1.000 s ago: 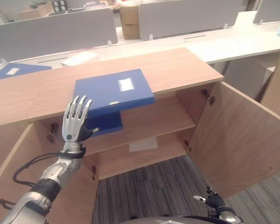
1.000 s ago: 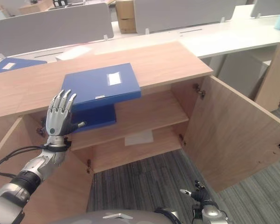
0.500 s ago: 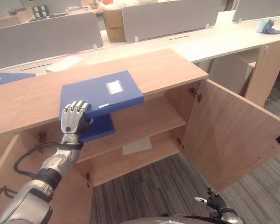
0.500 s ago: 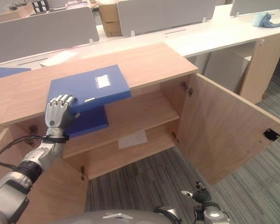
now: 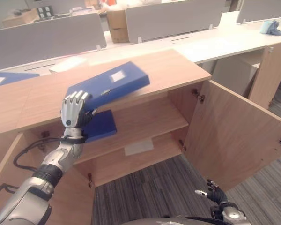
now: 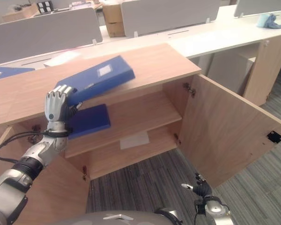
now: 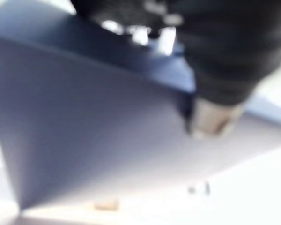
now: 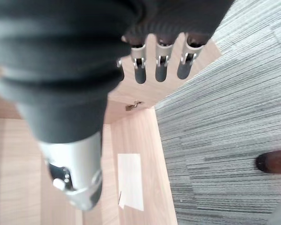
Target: Put the empty folder in the office cabinet
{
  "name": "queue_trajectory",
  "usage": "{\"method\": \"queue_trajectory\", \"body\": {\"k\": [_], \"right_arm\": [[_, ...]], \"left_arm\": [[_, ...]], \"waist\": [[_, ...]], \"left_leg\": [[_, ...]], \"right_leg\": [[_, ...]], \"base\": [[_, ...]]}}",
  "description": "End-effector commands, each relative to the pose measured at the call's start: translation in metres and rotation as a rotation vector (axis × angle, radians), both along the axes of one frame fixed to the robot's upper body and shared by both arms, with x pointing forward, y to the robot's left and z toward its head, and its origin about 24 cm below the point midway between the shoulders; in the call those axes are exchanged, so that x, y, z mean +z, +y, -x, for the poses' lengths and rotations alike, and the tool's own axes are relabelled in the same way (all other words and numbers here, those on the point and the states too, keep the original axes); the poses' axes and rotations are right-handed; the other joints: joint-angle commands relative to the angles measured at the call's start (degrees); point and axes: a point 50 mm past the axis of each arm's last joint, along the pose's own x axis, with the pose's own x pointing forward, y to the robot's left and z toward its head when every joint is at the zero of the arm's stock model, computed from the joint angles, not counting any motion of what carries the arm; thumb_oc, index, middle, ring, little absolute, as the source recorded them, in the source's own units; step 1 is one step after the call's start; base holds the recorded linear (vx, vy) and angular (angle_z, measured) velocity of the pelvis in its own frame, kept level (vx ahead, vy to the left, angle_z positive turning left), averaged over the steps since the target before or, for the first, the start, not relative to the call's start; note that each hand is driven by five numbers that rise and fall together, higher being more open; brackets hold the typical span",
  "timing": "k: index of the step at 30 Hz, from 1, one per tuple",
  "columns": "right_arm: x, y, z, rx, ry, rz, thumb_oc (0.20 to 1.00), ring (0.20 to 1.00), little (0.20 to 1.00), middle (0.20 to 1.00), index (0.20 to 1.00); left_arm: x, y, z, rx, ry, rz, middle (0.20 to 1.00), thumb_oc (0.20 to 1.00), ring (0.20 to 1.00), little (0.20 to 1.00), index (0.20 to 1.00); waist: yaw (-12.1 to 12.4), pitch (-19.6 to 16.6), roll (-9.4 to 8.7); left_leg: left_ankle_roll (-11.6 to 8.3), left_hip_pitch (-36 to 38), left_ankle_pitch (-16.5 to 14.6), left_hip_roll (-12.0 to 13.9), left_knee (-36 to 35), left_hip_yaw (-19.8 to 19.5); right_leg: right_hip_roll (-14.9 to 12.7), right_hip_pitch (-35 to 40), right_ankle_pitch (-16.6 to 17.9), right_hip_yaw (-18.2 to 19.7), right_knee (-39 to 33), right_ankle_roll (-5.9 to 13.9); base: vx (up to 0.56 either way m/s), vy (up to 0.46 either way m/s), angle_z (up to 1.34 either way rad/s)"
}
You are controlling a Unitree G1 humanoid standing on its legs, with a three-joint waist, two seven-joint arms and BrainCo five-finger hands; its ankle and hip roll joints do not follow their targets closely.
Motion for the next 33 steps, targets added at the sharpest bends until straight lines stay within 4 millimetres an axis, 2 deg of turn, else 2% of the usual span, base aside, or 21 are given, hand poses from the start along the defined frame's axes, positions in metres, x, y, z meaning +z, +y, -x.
{"method": "queue_trajectory", "body": {"k": [1,2,4,7,9,10,12,15,16,18,19,20,24,28,30,33], "right_arm": [[0.023,0.0,-0.034,0.042,-0.16,0.011,1.0,1.0,1.0,1.0,1.0],[0.026,0.004,-0.037,0.054,-0.179,0.009,1.0,1.0,1.0,1.0,1.0],[0.029,0.009,-0.04,0.07,-0.199,-0.001,1.0,1.0,1.0,1.0,1.0],[0.039,0.018,-0.047,0.089,-0.262,-0.036,1.0,1.0,1.0,1.0,1.0],[0.047,0.023,-0.054,0.101,-0.31,-0.047,1.0,1.0,1.0,1.0,1.0],[0.057,0.027,-0.062,0.099,-0.363,-0.067,1.0,1.0,1.0,1.0,1.0],[0.064,0.029,-0.066,0.1,-0.396,-0.073,1.0,1.0,1.0,1.0,1.0],[0.09,0.034,-0.079,0.103,-0.506,-0.121,1.0,1.0,1.0,1.0,1.0],[0.09,0.034,-0.079,0.103,-0.505,-0.121,1.0,1.0,1.0,1.0,1.0],[0.118,0.034,-0.086,0.141,-0.617,-0.175,1.0,1.0,1.0,1.0,1.0],[0.12,0.034,-0.086,0.147,-0.628,-0.177,1.0,1.0,1.0,1.0,1.0],[0.14,0.033,-0.093,0.156,-0.705,-0.21,1.0,1.0,1.0,1.0,1.0],[0.171,0.031,-0.105,0.169,-0.83,-0.268,1.0,1.0,1.0,1.0,1.0],[0.2,0.034,-0.122,0.193,-0.925,-0.323,1.0,1.0,1.0,1.0,1.0],[0.206,0.035,-0.125,0.193,-0.941,-0.333,1.0,1.0,1.0,1.0,1.0],[0.226,0.037,-0.139,0.2,-0.969,-0.391,1.0,1.0,1.0,1.0,1.0]], "left_arm": [[0.07,0.011,-0.008,-0.098,-0.212,0.259,0.2,0.2,0.2,0.2,0.2],[0.085,0.007,-0.006,-0.16,-0.242,0.326,0.2,0.2,0.2,0.2,0.2],[0.102,0.004,-0.002,-0.25,-0.254,0.443,0.2,0.2,0.2,0.2,0.2],[0.12,-0.004,0.008,-0.46,-0.218,0.63,0.2,0.2,0.2,0.2,0.2],[0.124,-0.008,0.015,-0.578,-0.182,0.737,0.2,0.2,0.2,0.2,0.2],[0.124,-0.012,0.025,-0.664,-0.148,0.811,0.2,0.2,0.2,0.2,0.2],[0.123,-0.013,0.029,-0.708,-0.12,0.853,0.2,0.2,0.2,0.2,0.2],[0.103,-0.018,0.044,-0.836,0.004,0.95,0.2,0.2,0.2,0.2,0.2],[0.103,-0.018,0.044,-0.836,0.004,0.951,0.2,0.2,0.2,0.2,0.2],[0.083,-0.016,0.061,-0.929,0.089,1.026,0.2,0.2,0.2,0.2,0.2],[0.082,-0.015,0.061,-0.933,0.096,1.037,0.2,0.2,0.2,0.2,0.2],[0.064,-0.011,0.07,-0.93,0.156,1.071,0.2,0.2,0.2,0.2,0.2],[0.04,-0.01,0.076,-0.892,0.243,1.118,0.2,0.2,0.2,0.2,0.2],[0.024,-0.012,0.079,-0.875,0.327,1.122,0.2,0.2,0.2,0.2,0.2],[0.021,-0.013,0.08,-0.875,0.343,1.114,0.2,0.2,0.2,0.2,0.2],[0.019,-0.014,0.08,-0.868,0.386,1.018,0.2,0.2,0.2,0.2,0.2]], "waist": [[1.3,0.5,-0.76],[1.7,0.4,-0.82],[2.0,0.2,-0.9],[2.7,0.1,-1.09],[3.1,0.0,-1.2],[3.8,0.0,-1.28],[4.2,0.0,-1.33],[5.3,0.3,-1.57],[5.3,0.3,-1.55],[6.2,0.4,-1.78],[6.2,0.4,-1.77],[6.9,0.6,-1.85],[8.2,0.8,-2.05],[10.0,0.7,-2.31],[10.5,0.6,-2.38],[12.0,0.2,-2.61]], "left_leg": [[-0.11,4.8,-10.4,0.2,0.1,1.0],[-0.24,4.6,-10.3,0.3,0.1,0.7],[-0.33,4.5,-10.1,0.3,0.1,0.3],[-0.45,4.3,-9.9,0.4,0.1,-0.4],[-0.5,4.1,-9.8,0.4,0.1,-0.8],[-0.48,3.9,-9.5,0.5,0.1,-1.4],[-0.47,3.8,-9.5,0.5,0.1,-1.6],[-0.39,3.6,-9.2,0.4,0.1,-2.5],[-0.39,3.6,-9.2,0.4,0.1,-2.5],[-0.28,3.3,-9.0,0.3,0.1,-3.1],[-0.27,3.3,-8.9,0.3,0.1,-3.1],[-0.25,3.2,-8.7,0.2,0.1,-3.4],[-0.17,3.0,-8.6,0.1,0.1,-3.9],[-0.13,2.8,-8.4,0.0,0.1,-4.6],[-0.14,2.7,-8.3,0.0,0.1,-4.7],[-0.15,2.5,-8.1,0.0,0.1,-5.1]], "right_leg": [[-1.1,-2.5,0.7,-2.2,0.1,3.18],[-1.2,-2.4,0.6,-2.5,0.0,3.19],[-1.3,-2.3,0.5,-2.9,0.0,3.15],[-1.4,-2.2,0.4,-3.4,0.0,3.1],[-1.4,-2.2,0.3,-3.6,-0.1,3.06],[-1.4,-2.2,0.2,-3.8,0.0,2.95],[-1.5,-2.2,0.1,-4.0,0.0,2.9],[-1.4,-2.2,0.1,-4.1,-0.1,2.79],[-1.4,-2.2,0.1,-4.1,-0.1,2.79],[-1.2,-2.4,0.2,-3.9,-0.1,2.71],[-1.2,-2.4,0.2,-3.9,-0.1,2.69],[-1.1,-2.6,0.4,-3.9,-0.1,2.51],[-1.2,-2.6,0.4,-4.4,-0.1,2.32],[-1.4,-2.4,0.4,-5.4,-0.1,2.24],[-1.4,-2.4,0.4,-5.6,-0.1,2.24],[-1.6,-2.4,0.6,-6.3,-0.1,2.28]], "base": [[-0.02,-0.026,0.14],[-0.01,-0.028,0.12],[0.0,-0.032,0.07],[0.0,-0.041,0.11],[-0.01,-0.032,0.07],[-0.01,-0.021,0.03],[0.0,0.0,0.0],[0.01,-0.006,0.03],[0.0,0.0,0.0],[0.02,0.001,0.04],[0.0,0.014,0.04],[-0.01,0.017,0.04],[0.0,0.006,0.03],[0.0,-0.004,0.03],[0.01,-0.011,0.08],[0.03,-0.017,0.08]]}}
